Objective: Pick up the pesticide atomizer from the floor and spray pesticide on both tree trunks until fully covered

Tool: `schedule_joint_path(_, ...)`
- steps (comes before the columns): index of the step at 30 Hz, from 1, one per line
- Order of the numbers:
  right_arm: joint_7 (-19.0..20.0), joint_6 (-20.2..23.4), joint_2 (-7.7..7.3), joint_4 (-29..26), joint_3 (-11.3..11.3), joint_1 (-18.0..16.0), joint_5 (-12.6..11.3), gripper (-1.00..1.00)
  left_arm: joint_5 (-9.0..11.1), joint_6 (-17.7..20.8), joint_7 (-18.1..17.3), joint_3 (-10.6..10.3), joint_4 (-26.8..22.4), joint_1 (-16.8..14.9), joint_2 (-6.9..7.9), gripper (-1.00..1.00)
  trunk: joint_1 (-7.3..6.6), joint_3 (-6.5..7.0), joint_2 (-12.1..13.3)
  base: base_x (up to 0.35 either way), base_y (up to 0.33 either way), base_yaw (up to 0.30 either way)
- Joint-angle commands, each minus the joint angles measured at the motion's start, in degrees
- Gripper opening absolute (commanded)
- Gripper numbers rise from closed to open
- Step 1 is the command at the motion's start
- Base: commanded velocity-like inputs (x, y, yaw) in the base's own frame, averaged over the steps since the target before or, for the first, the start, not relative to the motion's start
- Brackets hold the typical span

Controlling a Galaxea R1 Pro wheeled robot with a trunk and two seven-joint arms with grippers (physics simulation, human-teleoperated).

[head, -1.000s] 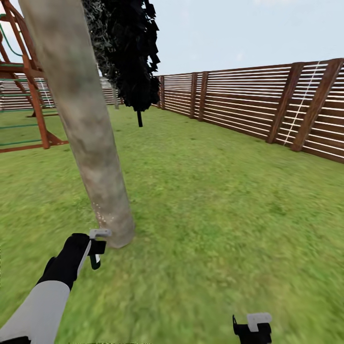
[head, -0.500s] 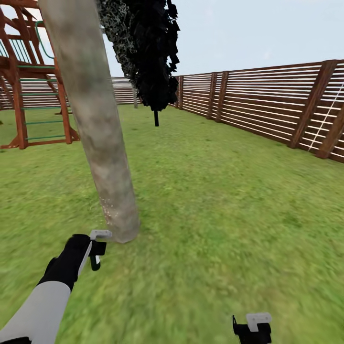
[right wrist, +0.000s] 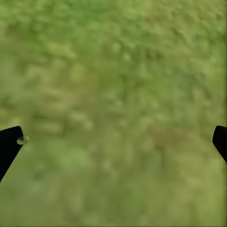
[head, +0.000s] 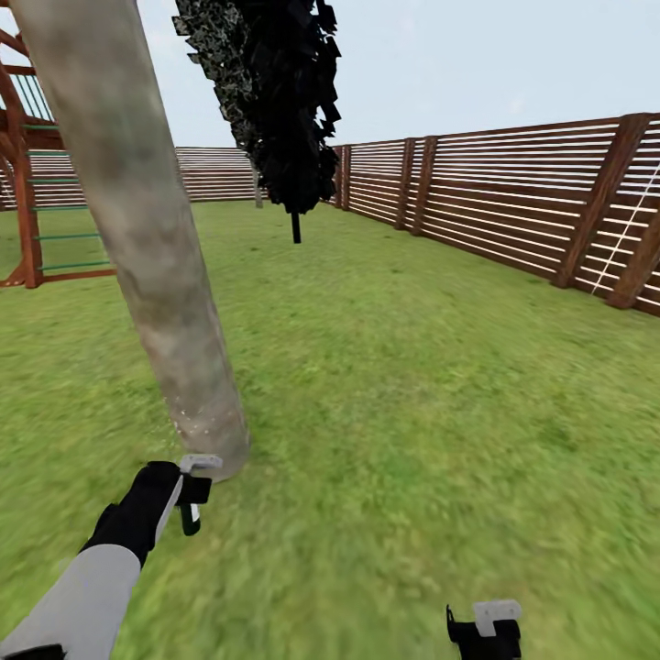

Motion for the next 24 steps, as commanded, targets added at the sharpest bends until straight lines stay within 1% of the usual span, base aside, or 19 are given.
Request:
schedule_joint_path(1, 0.0, 0.0, 0.01, 0.0, 0.0, 0.0, 0.0, 1.0, -0.86, -0.27, 0.02, 0.01, 0.07, -0.03, -0.67, -1.0, 0.0, 0.0, 0.0, 0.235, -0.188, 0.175)
schedule_joint_path(3, 0.0, 0.0, 0.01, 0.0, 0.0, 0.0, 0.0, 1.0, -0.86, -0.43, 0.02, 0.25, 0.05, -0.06, -1.07, -1.0, 0.0, 0.0, 0.0, 0.236, -0.186, 0.23)
schedule_joint_path(4, 0.0, 0.0, 0.01, 0.0, 0.0, 0.0, 0.0, 1.0, -0.97, -0.48, 0.02, 0.42, -0.04, -0.05, -0.45, -1.0, 0.0, 0.0, 0.0, 0.199, -0.106, 0.269)
schedule_joint_path(7, 0.0, 0.0, 0.01, 0.0, 0.0, 0.0, 0.0, 1.0, -1.15, -0.59, 0.02, 0.38, 0.38, 0.22, 2.7, -1.0, 0.0, 0.0, 0.0, 0.05, -0.026, 0.104)
schedule_joint_path(8, 0.0, 0.0, 0.01, 0.0, 0.0, 0.0, 0.0, 1.0, -1.07, -0.68, 0.02, 0.42, 0.66, 1.14, 3.41, -1.0, 0.0, 0.0, 0.0, 0.011, -0.006, 0.024)
schedule_joint_path(9, 0.0, 0.0, 0.01, 0.0, 0.0, 0.0, 0.0, 1.0, -1.04, -2.13, 0.02, 0.24, 0.94, 2.54, 3.85, -1.0, 0.0, 0.0, 0.0, 0.004, -0.002, 0.008)
schedule_joint_path(11, 0.0, 0.0, 0.01, 0.0, 0.0, 0.0, 0.0, 1.0, -1.12, -7.62, 0.06, 0.06, 2.98, 3.3, 3.67, -1.0, 0.0, 0.0, 0.0, 0.001, -0.001, 0.002)
schedule_joint_path(12, 0.0, 0.0, 0.01, 0.0, 0.0, 0.0, 0.0, 1.0, -1.18, -8.89, 0.08, 0.08, 4.38, 3.4, 3.57, -1.0, 0.0, 0.0, 0.0, 0.0, 0.0, 0.001)
schedule_joint_path(14, 0.02, 0.0, 0.01, 0.0, 0.0, 0.0, 0.0, 1.0, -1.02, -11.57, 0.15, 0.41, 8.73, 3.57, 3.33, -1.0, 0.0, 0.0, 0.0, 0.0, 0.0, 0.0)
schedule_joint_path(16, 0.07, 0.0, 0.01, 0.0, 0.0, 0.0, 0.0, 1.0, -0.86, -13.59, 0.12, 0.65, 9.41, 3.64, 3.34, -1.0, 0.0, 0.0, 0.0, 0.0, 0.0, 0.0)
schedule_joint_path(19, 0.06, 0.0, 0.01, 0.0, 0.05, 0.0, 0.0, 1.0, -1.01, -14.6, 0.15, 0.36, 9.73, 3.67, 3.75, -1.0, 0.0, 0.0, 0.0, 0.02, 0.0, 0.0)
schedule_joint_path(24, 0.09, 0.0, -0.02, 0.08, 0.01, 0.0, 0.04, 1.0, -1.01, -14.85, 0.44, 0.29, 15.05, 3.74, 3.39, -1.0, 0.0, 0.0, 0.0, 0.284, 0.0, 0.0)
